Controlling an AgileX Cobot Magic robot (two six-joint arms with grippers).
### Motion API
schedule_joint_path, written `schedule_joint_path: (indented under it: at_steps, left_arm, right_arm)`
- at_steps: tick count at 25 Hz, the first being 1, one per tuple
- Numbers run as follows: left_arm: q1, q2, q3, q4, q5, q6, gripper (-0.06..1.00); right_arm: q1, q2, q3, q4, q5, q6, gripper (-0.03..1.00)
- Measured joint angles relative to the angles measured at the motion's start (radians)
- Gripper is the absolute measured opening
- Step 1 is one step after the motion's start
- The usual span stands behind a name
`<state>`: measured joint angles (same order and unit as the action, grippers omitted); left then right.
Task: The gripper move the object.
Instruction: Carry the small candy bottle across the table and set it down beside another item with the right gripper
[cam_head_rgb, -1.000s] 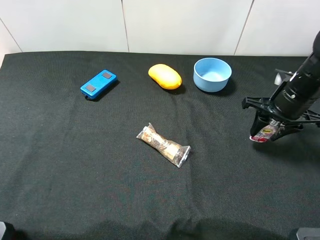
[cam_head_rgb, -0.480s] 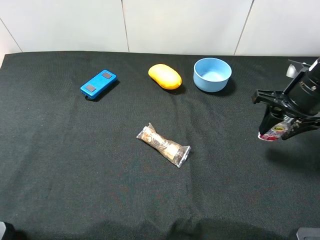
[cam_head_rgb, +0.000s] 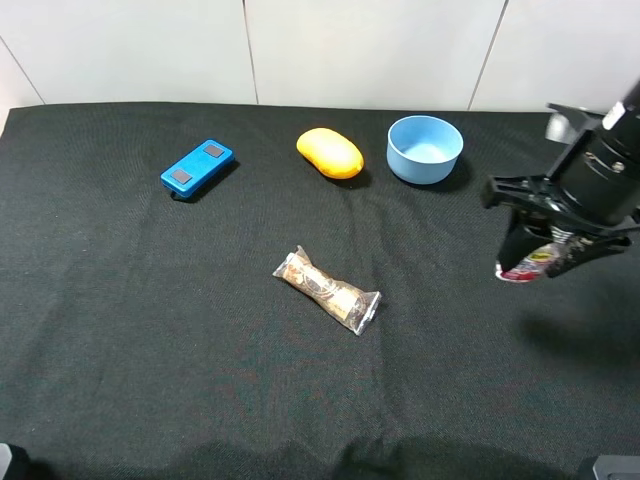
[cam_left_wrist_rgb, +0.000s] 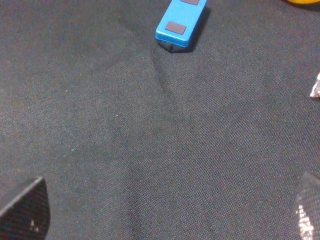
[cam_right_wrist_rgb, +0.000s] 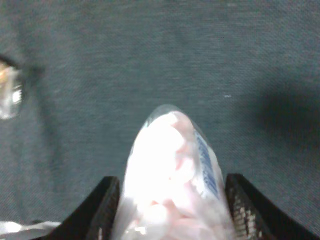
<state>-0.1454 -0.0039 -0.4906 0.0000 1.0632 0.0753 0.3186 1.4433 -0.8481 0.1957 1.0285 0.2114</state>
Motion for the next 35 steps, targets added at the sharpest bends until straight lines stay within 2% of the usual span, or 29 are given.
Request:
schedule_joint_path:
  at_steps: [9, 15, 23, 35]
  left_arm:
    - [0.0, 0.0, 0.0, 0.0, 0.0, 0.0, 0.97]
    - [0.0, 0.0, 0.0, 0.0, 0.0, 0.0, 0.97]
    - [0.0, 0.0, 0.0, 0.0, 0.0, 0.0, 0.97]
    - [0.0, 0.0, 0.0, 0.0, 0.0, 0.0, 0.97]
  right_arm:
    - [0.198, 0.0, -0.171, -0.063, 0.051, 0.1, 0.34]
    - [0.257, 0.06, -0.305, -0.081, 0.119, 0.113, 0.34]
    - [0.377, 0.251, -0.541, -0.14, 0.181, 0.113, 0.34]
    - [0.509, 0.504, -0.848, -0.164, 0.185, 0.086, 0.34]
